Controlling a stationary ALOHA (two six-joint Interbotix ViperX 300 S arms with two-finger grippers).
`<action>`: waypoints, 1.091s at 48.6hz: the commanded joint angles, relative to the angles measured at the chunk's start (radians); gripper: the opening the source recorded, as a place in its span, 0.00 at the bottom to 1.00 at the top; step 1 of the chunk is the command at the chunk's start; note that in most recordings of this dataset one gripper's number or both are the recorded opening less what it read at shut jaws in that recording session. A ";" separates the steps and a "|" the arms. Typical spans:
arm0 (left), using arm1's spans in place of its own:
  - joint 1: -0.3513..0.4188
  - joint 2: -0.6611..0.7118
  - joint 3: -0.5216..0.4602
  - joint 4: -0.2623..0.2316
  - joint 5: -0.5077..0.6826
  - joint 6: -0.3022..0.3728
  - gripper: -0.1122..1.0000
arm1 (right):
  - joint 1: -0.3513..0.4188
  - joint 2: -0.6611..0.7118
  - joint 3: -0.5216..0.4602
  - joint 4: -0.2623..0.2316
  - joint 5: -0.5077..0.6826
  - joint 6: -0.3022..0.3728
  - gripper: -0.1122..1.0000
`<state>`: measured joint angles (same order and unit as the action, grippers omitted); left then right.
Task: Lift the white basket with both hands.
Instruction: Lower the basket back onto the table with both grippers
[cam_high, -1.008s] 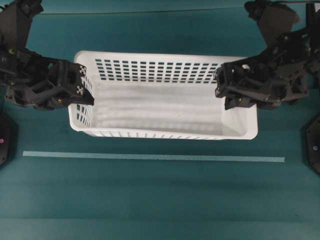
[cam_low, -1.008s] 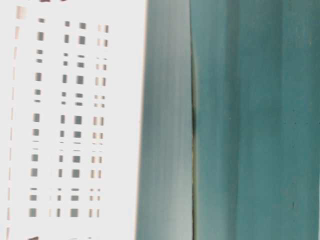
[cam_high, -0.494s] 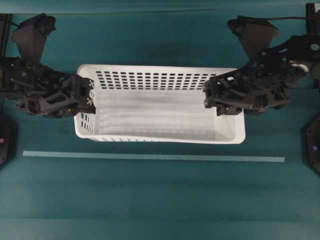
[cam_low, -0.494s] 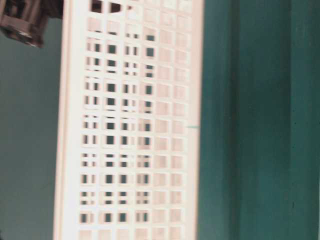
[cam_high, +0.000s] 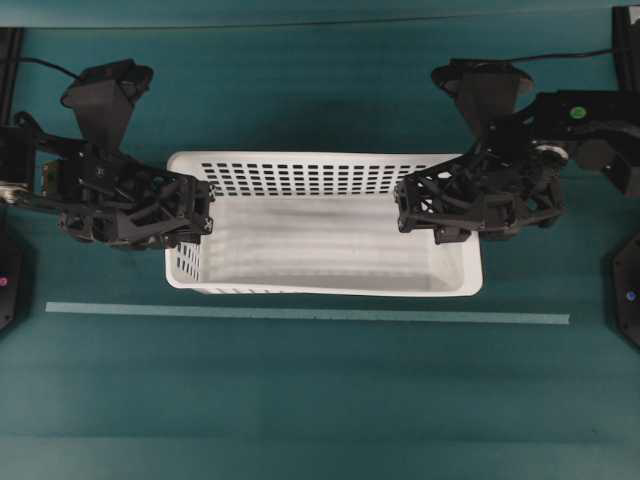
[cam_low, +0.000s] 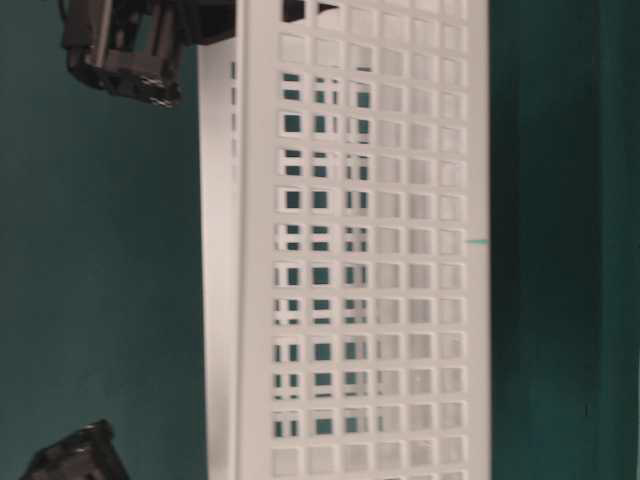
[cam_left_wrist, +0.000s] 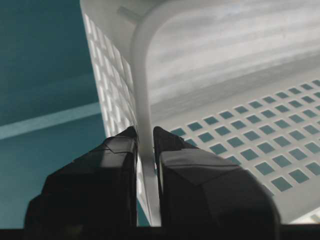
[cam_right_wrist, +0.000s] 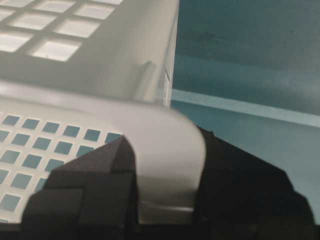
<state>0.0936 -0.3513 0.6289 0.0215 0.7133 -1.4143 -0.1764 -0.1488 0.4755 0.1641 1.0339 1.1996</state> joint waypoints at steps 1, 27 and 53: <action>0.005 0.011 -0.002 0.005 -0.031 0.005 0.14 | 0.014 0.034 -0.002 0.009 -0.038 -0.023 0.26; 0.011 0.117 0.034 0.006 -0.161 0.008 0.11 | 0.026 0.094 0.049 0.026 -0.137 -0.023 0.26; 0.005 0.149 0.057 0.005 -0.161 0.003 0.10 | 0.048 0.109 0.138 0.063 -0.287 -0.023 0.26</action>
<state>0.0951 -0.2194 0.7041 0.0215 0.5860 -1.4128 -0.1534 -0.0690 0.6197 0.2194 0.7808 1.1996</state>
